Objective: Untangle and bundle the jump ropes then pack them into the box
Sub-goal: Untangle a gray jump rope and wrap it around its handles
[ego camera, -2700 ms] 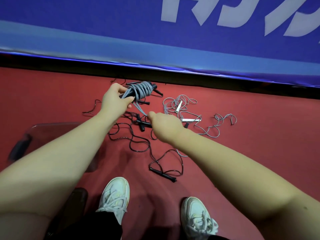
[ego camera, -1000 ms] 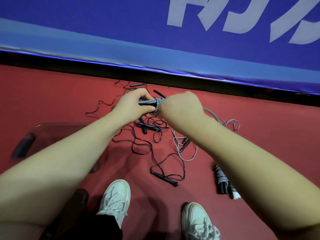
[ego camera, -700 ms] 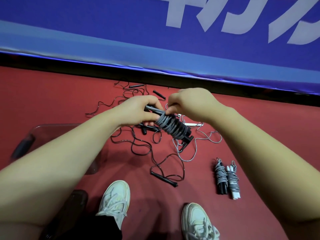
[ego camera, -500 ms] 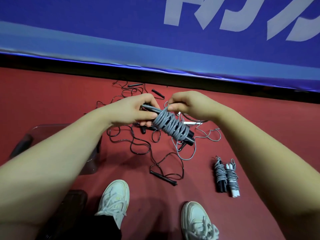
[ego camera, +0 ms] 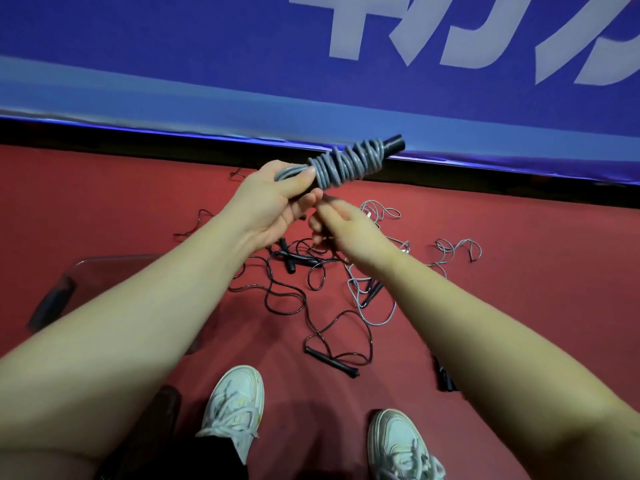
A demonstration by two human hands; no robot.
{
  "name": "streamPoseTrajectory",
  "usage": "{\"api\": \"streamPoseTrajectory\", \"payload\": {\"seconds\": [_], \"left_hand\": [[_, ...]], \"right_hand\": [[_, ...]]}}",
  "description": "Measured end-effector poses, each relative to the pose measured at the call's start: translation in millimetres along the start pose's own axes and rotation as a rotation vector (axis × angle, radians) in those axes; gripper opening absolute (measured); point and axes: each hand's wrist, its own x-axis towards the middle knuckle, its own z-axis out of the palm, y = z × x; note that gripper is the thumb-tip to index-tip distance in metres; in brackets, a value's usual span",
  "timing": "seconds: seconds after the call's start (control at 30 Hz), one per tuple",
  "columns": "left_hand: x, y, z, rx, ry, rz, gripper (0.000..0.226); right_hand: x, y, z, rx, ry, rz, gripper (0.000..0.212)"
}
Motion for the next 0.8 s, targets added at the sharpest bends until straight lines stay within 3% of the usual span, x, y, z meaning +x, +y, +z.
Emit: {"api": "streamPoseTrajectory", "payload": {"seconds": [0.13, 0.2, 0.3, 0.4, 0.5, 0.6, 0.8], "left_hand": [[7.0, -4.7, -13.5, 0.274, 0.14, 0.095, 0.02], [6.1, -6.7, -22.1, 0.45, 0.16, 0.143, 0.011], [1.8, -8.9, -28.6, 0.675, 0.142, 0.214, 0.014], [-0.6, -3.5, -26.8, 0.835, 0.103, 0.288, 0.014], [0.8, 5.4, -30.3, 0.823, 0.062, 0.271, 0.013], [3.1, 9.0, -34.7, 0.909, 0.031, 0.269, 0.014], [5.9, 11.1, -27.5, 0.793, -0.046, 0.248, 0.014]], "right_hand": [[-12.4, -4.4, 20.9, -0.792, -0.051, -0.028, 0.016], [-20.2, -9.3, 24.5, -1.251, 0.015, -0.127, 0.021], [-27.4, -25.8, 25.8, -1.53, 0.096, -0.351, 0.028], [-21.2, -39.4, 16.2, -1.379, 0.121, -0.358, 0.029], [-9.0, -40.7, -0.5, -1.142, 0.144, -0.351, 0.02], [-1.9, -30.6, -10.1, -0.669, 0.179, -0.287, 0.017], [-1.4, -14.1, -1.2, -0.297, 0.355, -0.306, 0.023]]}}
